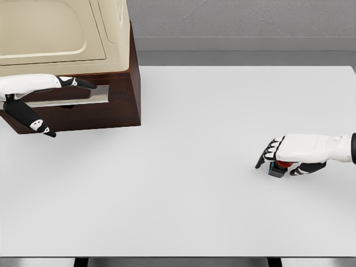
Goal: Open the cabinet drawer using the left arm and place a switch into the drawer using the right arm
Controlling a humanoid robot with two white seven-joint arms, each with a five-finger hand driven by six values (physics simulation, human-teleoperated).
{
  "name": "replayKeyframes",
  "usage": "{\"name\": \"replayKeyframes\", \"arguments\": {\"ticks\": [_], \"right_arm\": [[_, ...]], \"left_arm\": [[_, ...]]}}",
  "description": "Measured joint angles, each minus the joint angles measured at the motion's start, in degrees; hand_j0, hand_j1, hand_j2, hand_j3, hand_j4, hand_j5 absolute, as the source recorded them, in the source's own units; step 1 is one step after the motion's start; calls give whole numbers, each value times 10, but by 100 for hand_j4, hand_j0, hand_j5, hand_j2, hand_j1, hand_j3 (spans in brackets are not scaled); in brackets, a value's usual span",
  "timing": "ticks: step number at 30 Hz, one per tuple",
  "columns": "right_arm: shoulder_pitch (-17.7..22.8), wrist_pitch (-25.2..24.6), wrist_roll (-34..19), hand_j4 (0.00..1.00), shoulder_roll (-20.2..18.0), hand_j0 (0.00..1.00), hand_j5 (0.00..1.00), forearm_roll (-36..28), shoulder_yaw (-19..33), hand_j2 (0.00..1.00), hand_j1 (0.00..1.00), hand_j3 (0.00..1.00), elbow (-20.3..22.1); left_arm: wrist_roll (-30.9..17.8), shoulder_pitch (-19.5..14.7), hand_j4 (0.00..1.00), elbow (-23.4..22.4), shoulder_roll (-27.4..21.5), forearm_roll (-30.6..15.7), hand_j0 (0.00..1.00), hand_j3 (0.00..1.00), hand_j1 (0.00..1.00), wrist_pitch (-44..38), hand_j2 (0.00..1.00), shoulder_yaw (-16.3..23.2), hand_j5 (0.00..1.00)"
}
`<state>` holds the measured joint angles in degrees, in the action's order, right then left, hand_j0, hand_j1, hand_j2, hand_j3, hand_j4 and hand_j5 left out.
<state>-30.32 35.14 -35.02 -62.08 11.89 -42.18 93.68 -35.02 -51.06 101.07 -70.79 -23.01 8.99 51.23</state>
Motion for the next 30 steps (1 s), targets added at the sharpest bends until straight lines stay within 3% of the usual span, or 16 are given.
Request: {"name": "replayKeyframes", "arguments": {"ticks": [10,17,20,23,30], "right_arm": [[-1,0,0,69,-2,69,69,0,1,69,69,69,-12],[-3,0,0,59,-2,59,59,0,2,59,59,59,-15],[-4,0,0,56,-2,56,56,0,2,56,56,56,-15],[-4,0,0,54,-2,54,54,0,3,54,54,54,-15],[-13,0,0,51,-1,51,51,-1,5,51,51,51,-20]], "left_arm": [[0,1,100,-1,1,1,100,100,100,1,100,0,100],[0,6,100,-2,-4,0,100,100,100,1,100,0,100],[0,39,100,-4,-7,-1,100,100,100,0,100,-10,100],[1,77,100,-3,-7,-13,100,100,100,-1,100,-46,100],[0,81,100,-5,-8,-3,100,100,100,-7,100,-74,100]]}}
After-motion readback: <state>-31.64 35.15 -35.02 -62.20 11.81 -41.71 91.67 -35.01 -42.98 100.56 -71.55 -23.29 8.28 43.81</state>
